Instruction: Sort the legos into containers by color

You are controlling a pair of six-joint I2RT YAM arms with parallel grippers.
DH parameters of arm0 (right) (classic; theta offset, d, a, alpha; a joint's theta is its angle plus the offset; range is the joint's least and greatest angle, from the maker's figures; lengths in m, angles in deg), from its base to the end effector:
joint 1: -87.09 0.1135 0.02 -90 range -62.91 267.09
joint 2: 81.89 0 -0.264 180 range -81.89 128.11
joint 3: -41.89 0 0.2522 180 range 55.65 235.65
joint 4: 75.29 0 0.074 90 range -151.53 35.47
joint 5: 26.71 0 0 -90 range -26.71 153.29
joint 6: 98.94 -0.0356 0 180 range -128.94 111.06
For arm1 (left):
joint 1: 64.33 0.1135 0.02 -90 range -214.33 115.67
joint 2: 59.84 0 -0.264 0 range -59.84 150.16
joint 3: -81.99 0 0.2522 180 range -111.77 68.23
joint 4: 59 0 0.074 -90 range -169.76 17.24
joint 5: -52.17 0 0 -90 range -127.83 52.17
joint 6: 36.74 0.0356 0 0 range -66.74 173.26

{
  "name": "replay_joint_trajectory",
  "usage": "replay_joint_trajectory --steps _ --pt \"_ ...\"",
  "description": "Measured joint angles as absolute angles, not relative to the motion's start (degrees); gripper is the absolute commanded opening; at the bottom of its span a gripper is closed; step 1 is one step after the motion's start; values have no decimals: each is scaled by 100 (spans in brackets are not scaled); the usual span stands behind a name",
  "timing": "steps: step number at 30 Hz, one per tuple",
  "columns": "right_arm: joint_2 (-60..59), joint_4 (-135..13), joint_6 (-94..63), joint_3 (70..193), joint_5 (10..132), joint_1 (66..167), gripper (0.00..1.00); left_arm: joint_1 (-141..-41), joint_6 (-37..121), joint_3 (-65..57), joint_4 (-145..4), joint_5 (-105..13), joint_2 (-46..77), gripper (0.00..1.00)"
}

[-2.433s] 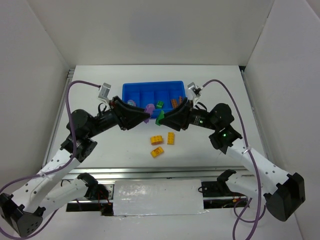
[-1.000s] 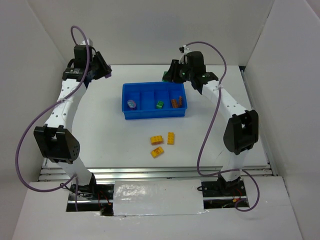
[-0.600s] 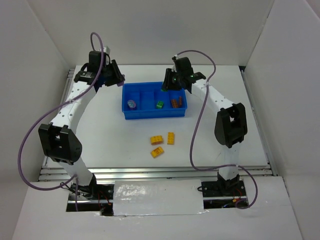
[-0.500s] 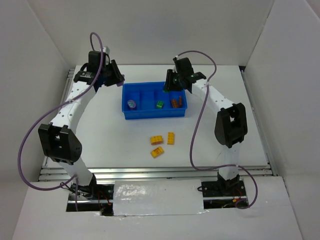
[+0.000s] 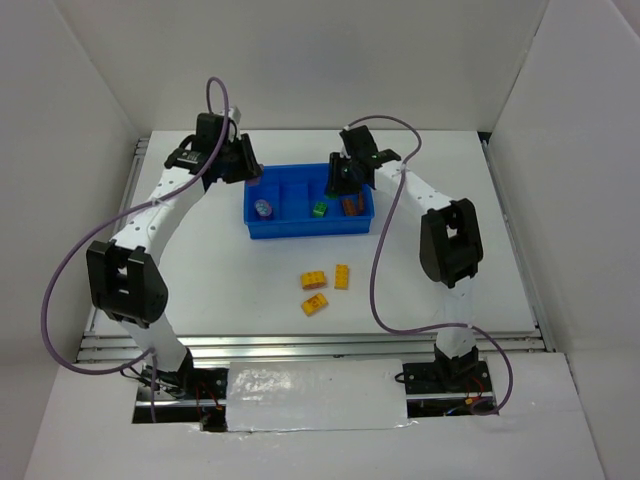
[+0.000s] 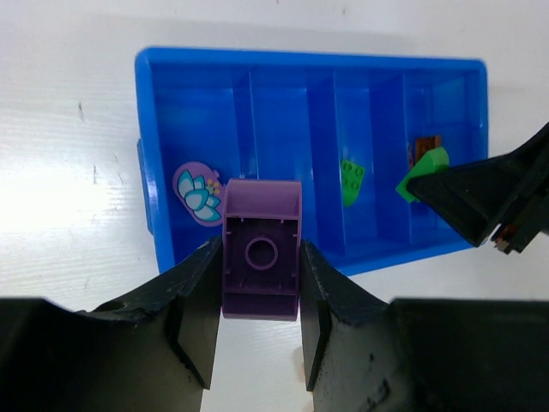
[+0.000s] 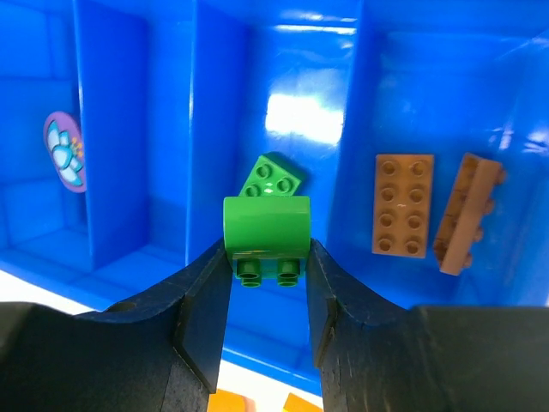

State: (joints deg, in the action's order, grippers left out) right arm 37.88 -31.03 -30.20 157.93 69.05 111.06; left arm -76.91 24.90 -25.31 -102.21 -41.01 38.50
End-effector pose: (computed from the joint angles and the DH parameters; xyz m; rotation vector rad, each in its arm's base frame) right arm 0.4335 0.1966 0.2449 -0.1057 2.4579 0.4774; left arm 0.3880 -0.0886 0.3523 -0.2707 2.1890 -0.4653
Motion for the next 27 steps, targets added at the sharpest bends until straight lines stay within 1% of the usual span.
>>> replay_joint_trajectory --steps 1,3,6,7,8,11,12,14,15,16,17,21,27 --pt "3799 -3101 -3031 15793 6970 11106 13 -7715 2494 -2474 -10228 -4101 3868 0" --pt "3812 -3103 -3039 15793 7073 11110 14 -7741 2503 -2410 -10249 -4103 3905 0" --pt "3851 -3107 -3053 15798 7243 11112 26 -7743 2505 -2404 -10228 -4112 3981 0" --pt "3871 -3105 -3053 15800 7320 11112 33 -7743 2505 -2402 -10228 -4114 3999 0" --pt "3904 -3103 -3055 15811 7381 11112 38 -7743 2505 -2402 -10223 -4114 4021 0" --pt "4063 -3099 -3074 15938 7541 11112 49 -7743 2505 -2402 -10193 -4112 4099 0" --pt "4118 -3097 -3083 15986 7578 11112 57 -7743 2505 -2402 -10175 -4114 4150 0" --pt "4175 -3081 -3098 16047 7619 11112 63 -7743 2505 -2408 -10180 -4127 4237 0" --pt "4181 -3064 -3101 16075 7633 11112 73 -7743 2505 -2419 -10180 -4142 4300 0" --pt "4181 -3046 -3120 16115 7641 11112 74 -7743 2505 -2439 -10190 -4158 4366 0" --pt "4181 -3038 -3116 16169 7652 11110 86 -7743 2505 -2474 -10199 -4166 4438 0" --pt "4177 -3064 -3098 16333 7709 11077 90 -7752 2501 -2590 -10197 -4182 4696 0" --pt "4107 -3055 -3101 16335 7816 11068 90 -7756 2505 -3095 -10335 -4182 5116 0"
